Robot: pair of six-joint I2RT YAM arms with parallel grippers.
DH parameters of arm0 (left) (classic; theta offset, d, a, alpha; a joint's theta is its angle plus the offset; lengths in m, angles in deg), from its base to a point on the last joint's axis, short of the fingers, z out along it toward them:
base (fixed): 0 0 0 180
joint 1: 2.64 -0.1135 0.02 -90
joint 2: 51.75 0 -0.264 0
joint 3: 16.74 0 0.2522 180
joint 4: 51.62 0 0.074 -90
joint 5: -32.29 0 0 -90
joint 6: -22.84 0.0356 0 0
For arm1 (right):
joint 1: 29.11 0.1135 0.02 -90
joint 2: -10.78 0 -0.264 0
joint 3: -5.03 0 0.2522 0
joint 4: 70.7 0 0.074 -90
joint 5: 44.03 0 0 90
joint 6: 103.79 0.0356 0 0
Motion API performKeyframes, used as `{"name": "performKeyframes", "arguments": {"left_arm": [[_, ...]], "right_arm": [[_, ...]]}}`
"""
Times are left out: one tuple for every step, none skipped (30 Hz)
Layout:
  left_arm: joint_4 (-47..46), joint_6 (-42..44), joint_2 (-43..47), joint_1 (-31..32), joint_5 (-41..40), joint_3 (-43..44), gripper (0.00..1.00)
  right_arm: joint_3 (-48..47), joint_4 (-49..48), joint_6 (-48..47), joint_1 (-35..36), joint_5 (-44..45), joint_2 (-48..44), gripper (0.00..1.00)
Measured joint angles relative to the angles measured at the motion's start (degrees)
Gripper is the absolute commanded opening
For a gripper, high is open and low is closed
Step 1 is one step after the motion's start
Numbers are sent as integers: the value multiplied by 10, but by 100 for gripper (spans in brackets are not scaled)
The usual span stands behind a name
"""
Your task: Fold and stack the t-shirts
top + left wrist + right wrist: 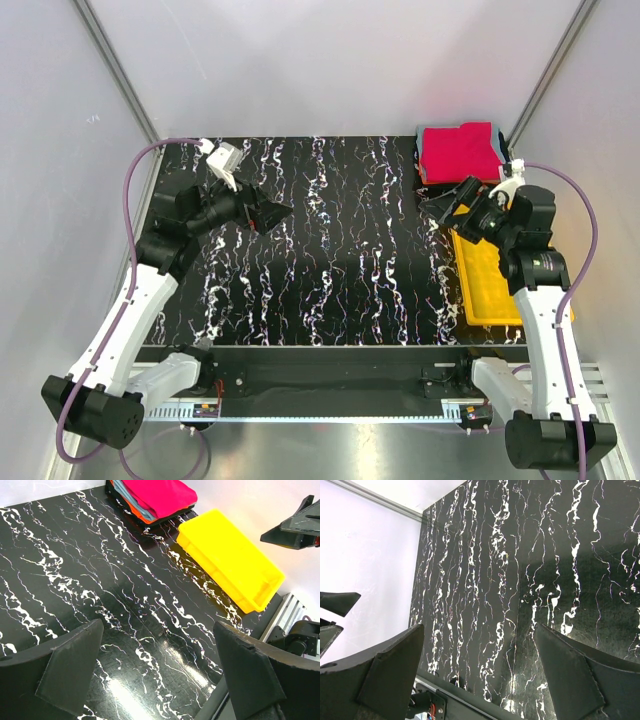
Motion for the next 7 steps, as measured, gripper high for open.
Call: {"name": "performKeyframes", "arguments": {"left_arm": [[0, 0, 0, 0, 0, 0, 99], [0, 0, 0, 0, -1, 0, 99], [0, 0, 0, 0, -2, -1, 99], [0, 0, 0, 0, -2, -1, 99], [0, 0, 0, 0, -2, -2, 99], [0, 0, 0, 0, -4, -3, 99], [0, 0, 0, 0, -5, -4, 99]], "right_arm": [[0, 0, 0, 0, 0, -1, 100], [0, 0, 0, 0, 0, -3, 100], [0, 0, 0, 0, 0, -4, 100], [1, 0, 0, 0, 0, -6, 100], [2, 0, -1, 0, 0, -7, 100], [2, 0, -1, 0, 0, -9, 100], [3, 0, -2, 0, 0, -9, 100]]}}
